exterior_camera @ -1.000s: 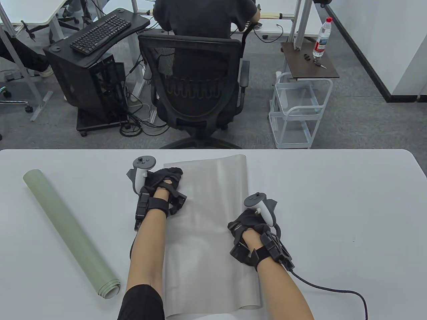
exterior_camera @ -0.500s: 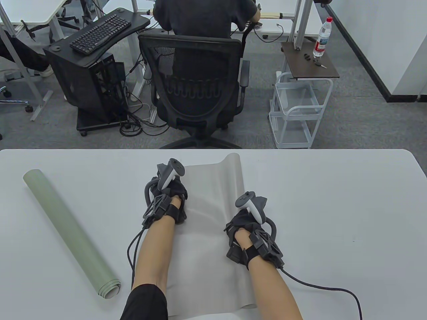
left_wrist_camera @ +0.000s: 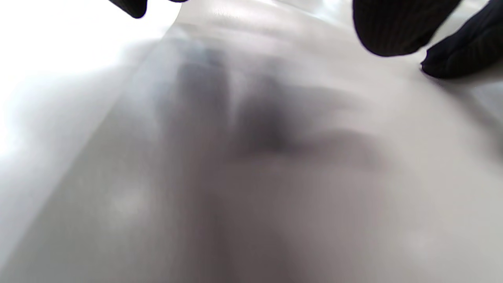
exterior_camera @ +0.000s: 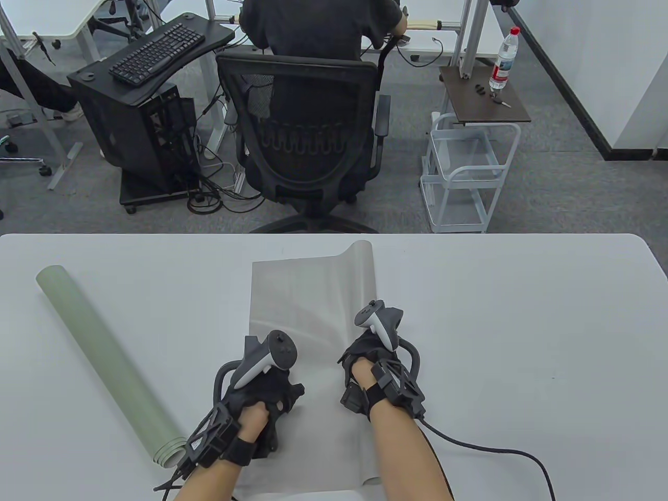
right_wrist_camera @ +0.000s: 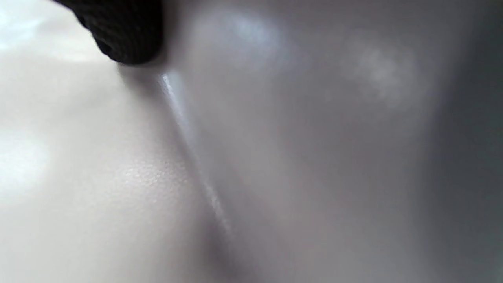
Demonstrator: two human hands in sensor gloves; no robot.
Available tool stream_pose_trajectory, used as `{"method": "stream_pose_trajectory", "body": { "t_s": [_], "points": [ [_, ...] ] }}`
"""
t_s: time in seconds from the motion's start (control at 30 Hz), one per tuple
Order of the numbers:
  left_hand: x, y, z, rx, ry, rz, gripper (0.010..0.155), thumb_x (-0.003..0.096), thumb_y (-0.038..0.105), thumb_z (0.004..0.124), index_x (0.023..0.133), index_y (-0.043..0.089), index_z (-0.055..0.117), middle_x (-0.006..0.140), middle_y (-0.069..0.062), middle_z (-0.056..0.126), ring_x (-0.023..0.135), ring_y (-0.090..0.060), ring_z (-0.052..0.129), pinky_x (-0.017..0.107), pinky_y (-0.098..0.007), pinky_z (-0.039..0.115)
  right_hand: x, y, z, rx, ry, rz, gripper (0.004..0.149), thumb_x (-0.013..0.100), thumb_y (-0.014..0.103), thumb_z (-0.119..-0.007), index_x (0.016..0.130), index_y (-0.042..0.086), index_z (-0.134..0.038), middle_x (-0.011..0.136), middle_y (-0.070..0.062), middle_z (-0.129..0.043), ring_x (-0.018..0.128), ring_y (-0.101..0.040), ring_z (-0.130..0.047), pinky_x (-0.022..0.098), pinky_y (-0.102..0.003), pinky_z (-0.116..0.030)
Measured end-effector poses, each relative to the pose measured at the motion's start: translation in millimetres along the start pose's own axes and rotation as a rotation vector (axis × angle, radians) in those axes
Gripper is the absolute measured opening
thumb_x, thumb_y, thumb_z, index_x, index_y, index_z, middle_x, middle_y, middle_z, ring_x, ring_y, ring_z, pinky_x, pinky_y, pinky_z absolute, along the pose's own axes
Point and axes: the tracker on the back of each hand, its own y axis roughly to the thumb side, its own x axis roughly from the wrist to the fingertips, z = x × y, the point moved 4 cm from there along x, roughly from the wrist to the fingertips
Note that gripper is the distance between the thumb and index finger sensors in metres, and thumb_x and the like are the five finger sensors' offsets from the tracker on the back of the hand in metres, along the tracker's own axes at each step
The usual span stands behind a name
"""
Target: Unroll desk mats and stack together
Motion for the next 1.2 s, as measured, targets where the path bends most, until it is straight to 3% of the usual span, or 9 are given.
{"method": "stream_pose_trajectory", "body": {
  "t_s": [0.13, 0.27, 0.37, 0.47, 0.7, 0.9, 1.0, 1.13, 1.2],
  "points": [
    [2.3, -19.2, 19.4, 0.003, -0.059, -0.089, 0.083, 0.0377, 0.064, 0.071, 0.103, 0.029, 0.033, 0.114, -0.02, 0.02, 0.102, -0.053, 0.028, 0.071, -0.065, 0.04, -10.9, 13.2, -12.8, -0.003, -0.001, 0.016, 0.099, 0.055, 0.048, -0.073, 0.093, 0.019, 0.013, 0.09, -0.003, -0.049, 0.061, -0.02, -0.08, 0.052, -0.033, -0.083],
    [6.2, -33.5, 21.5, 0.068, -0.017, -0.119, 0.087, 0.0352, 0.067, 0.071, 0.103, 0.031, 0.031, 0.114, -0.018, 0.017, 0.103, -0.05, 0.025, 0.072, -0.064, 0.036, -15.6, 20.8, -18.6, -0.004, -0.021, 0.022, 0.1, 0.054, 0.051, -0.073, 0.094, 0.019, 0.012, 0.089, -0.002, -0.051, 0.059, -0.019, -0.081, 0.051, -0.032, -0.084],
    [7.8, -38.8, 20.6, 0.021, -0.014, -0.12, 0.087, 0.035, 0.065, 0.075, 0.103, 0.031, 0.033, 0.114, -0.016, 0.018, 0.103, -0.049, 0.024, 0.072, -0.064, 0.034, -12.4, 12.8, -15.5, 0.088, 0.024, 0.049, 0.092, 0.049, 0.067, -0.055, 0.095, 0.02, 0.01, 0.089, 0.001, -0.053, 0.058, -0.018, -0.082, 0.05, -0.03, -0.084],
    [8.9, -39.0, 20.7, 0.024, -0.011, -0.118, 0.086, 0.0349, 0.065, 0.074, 0.103, 0.031, 0.033, 0.113, -0.017, 0.019, 0.102, -0.049, 0.025, 0.072, -0.064, 0.035, -9.6, 5.1, -14.3, 0.261, 0.16, 0.113, 0.087, 0.05, 0.069, -0.043, 0.096, 0.016, 0.009, 0.092, -0.002, -0.053, 0.06, -0.019, -0.082, 0.051, -0.033, -0.083],
    [9.1, -38.5, 21.4, 0.024, -0.014, -0.115, 0.086, 0.0354, 0.064, 0.074, 0.103, 0.031, 0.032, 0.113, -0.018, 0.018, 0.102, -0.05, 0.025, 0.072, -0.064, 0.035, -10.9, -0.3, -8.4, 0.607, 0.47, 0.304, 0.089, 0.059, 0.043, -0.063, 0.093, 0.005, 0.01, 0.099, -0.013, -0.041, 0.081, -0.036, -0.073, 0.063, -0.049, -0.073],
    [9.0, -38.5, 21.3, 0.023, -0.02, -0.116, 0.086, 0.0356, 0.064, 0.075, 0.103, 0.031, 0.032, 0.112, -0.018, 0.019, 0.102, -0.05, 0.025, 0.072, -0.064, 0.035, -5.7, -7.6, -5.3, 0.779, 0.476, 0.297, 0.087, 0.053, 0.037, -0.077, 0.096, 0.003, -0.01, 0.092, -0.009, -0.059, 0.074, -0.033, -0.087, 0.057, -0.046, -0.083],
    [8.7, -38.6, 21.5, 0.021, -0.021, -0.116, 0.086, 0.0357, 0.064, 0.074, 0.103, 0.031, 0.032, 0.112, -0.018, 0.018, 0.101, -0.05, 0.025, 0.072, -0.064, 0.035, -2.5, -6.1, -7.7, 0.888, 0.488, 0.313, 0.074, 0.05, 0.041, -0.091, 0.096, 0.013, -0.04, 0.084, 0.0, -0.07, 0.065, -0.026, -0.095, 0.049, -0.039, -0.09],
    [8.8, -38.5, 21.8, 0.021, -0.023, -0.114, 0.086, 0.0358, 0.064, 0.074, 0.103, 0.03, 0.032, 0.112, -0.018, 0.018, 0.101, -0.05, 0.024, 0.072, -0.064, 0.035, -5.8, 7.2, -14.9, 0.941, 0.578, 0.413, 0.058, 0.054, 0.039, -0.086, 0.093, 0.022, -0.047, 0.083, 0.004, -0.068, 0.066, -0.024, -0.091, 0.052, -0.038, -0.088],
    [8.8, -38.4, 21.8, 0.023, -0.024, -0.113, 0.086, 0.0359, 0.064, 0.074, 0.103, 0.03, 0.032, 0.112, -0.019, 0.018, 0.101, -0.05, 0.024, 0.072, -0.064, 0.035, -9.1, 12.3, -18.1, 0.99, 0.65, 0.435, 0.054, 0.057, 0.034, -0.082, 0.094, 0.022, -0.046, 0.095, -0.004, -0.053, 0.081, -0.032, -0.079, 0.063, -0.044, -0.079]
  ]
}}
